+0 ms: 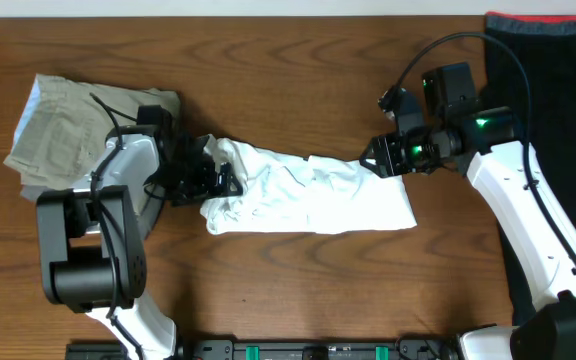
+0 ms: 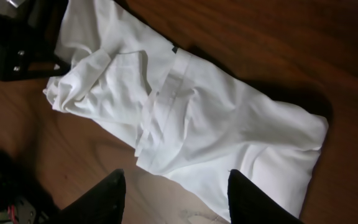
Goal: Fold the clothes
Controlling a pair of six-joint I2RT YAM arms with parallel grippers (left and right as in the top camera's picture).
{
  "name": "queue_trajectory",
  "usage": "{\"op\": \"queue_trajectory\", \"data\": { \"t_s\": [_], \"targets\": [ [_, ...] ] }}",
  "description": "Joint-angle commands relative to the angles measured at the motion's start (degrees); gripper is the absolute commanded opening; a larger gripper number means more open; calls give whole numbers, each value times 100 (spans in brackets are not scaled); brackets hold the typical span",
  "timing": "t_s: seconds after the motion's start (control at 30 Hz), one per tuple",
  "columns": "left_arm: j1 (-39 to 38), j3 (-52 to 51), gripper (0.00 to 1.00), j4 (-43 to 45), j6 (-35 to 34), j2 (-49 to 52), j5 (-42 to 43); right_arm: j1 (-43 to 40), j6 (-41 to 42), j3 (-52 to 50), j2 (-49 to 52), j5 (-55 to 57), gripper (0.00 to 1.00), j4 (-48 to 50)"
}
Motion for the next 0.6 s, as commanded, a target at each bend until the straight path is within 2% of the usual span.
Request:
{"op": "queue_trajectory", "data": {
  "t_s": [0.0,0.3,0.47,0.53,0.57],
  "targets": [
    [-20,-81,98,-11,356,273,448,-44,-105,52,-44,17,51,-4],
    [-24,-201,100,103,516,326,448,-44,-105,52,-44,20,51,66],
    [-114,-317,90,212,516,326,452,-44,-105,52,-44,20,50,105],
    [-219,-339,83,247,511,326,452,-44,-105,52,-44,20,50,116],
    [-269,-341,75,262,511,326,452,-44,-105,52,-44,20,50,120]
  ]
}}
